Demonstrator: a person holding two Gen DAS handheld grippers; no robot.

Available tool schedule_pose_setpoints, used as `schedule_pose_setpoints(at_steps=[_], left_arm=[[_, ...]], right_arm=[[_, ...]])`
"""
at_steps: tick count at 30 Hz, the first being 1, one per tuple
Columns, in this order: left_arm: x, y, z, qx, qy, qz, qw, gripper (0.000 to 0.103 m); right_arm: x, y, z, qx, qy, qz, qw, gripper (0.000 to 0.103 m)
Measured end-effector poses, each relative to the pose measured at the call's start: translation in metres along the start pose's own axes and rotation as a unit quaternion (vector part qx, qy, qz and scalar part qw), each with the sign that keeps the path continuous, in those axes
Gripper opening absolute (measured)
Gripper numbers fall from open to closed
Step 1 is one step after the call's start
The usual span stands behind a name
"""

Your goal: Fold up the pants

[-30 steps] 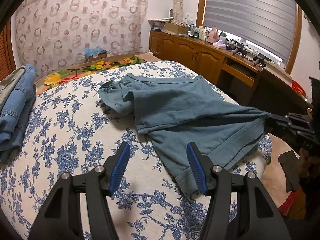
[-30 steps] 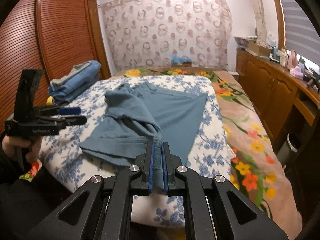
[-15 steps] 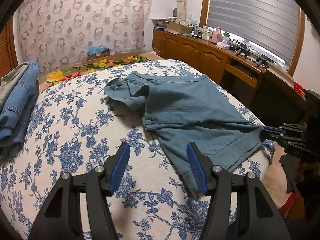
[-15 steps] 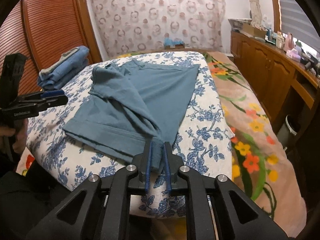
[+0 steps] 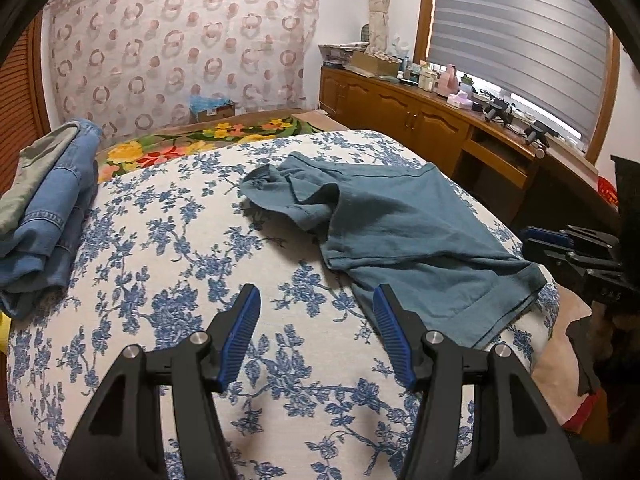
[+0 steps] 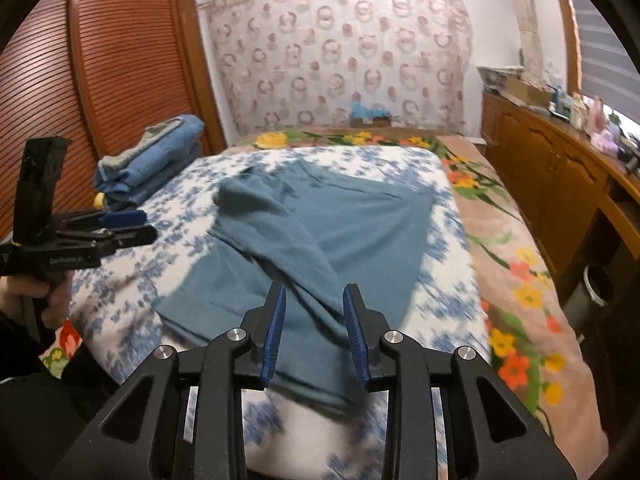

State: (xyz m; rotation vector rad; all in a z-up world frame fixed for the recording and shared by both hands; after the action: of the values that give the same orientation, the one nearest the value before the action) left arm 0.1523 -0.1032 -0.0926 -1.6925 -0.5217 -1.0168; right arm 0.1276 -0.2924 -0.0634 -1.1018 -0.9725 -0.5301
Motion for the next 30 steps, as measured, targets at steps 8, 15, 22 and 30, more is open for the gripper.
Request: schedule_pose_setpoints(at_steps=[8, 15, 22, 30], left_arm=[[0.002, -0.005, 0.012, 0.010, -0.006, -0.007, 0.9999, 0.058], [0.002, -0.010, 0.023, 0.017, -0.012, -0.015, 0.9997, 0.058], [-0.002, -0.012, 0.034, 0.021, -0.023, -0.016, 0.9994, 0.058], [-0.009, -0.017, 0.051, 0.029, -0.040, -0.018, 0.9986, 0.058]], right_arm=[[0.014, 0.039, 0.039, 0.046, -0.024, 0.009, 0.999, 0.034], [0.022, 0.076, 0.064, 0.064, -0.051, 0.029, 0.996, 0.038], [0.021, 0.115, 0.090, 0.084, -0.081, 0.067, 0.991, 0.038], [0.009, 0.148, 0.100, 0.074, -0.116, 0.106, 0.985, 0.038]])
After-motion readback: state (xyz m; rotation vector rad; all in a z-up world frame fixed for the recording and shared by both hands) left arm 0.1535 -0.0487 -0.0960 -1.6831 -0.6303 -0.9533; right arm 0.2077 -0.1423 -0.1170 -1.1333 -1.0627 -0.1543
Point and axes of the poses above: each gripper's, at about its wrist camera, not at the fingertips, and y roughly the way its jaws point, z to its left, x to its top, the point moved 9 cm from there along y, roughly the way its jaws point, and after that the axes turned 8 degrees about -z, right-handed, at the moved point
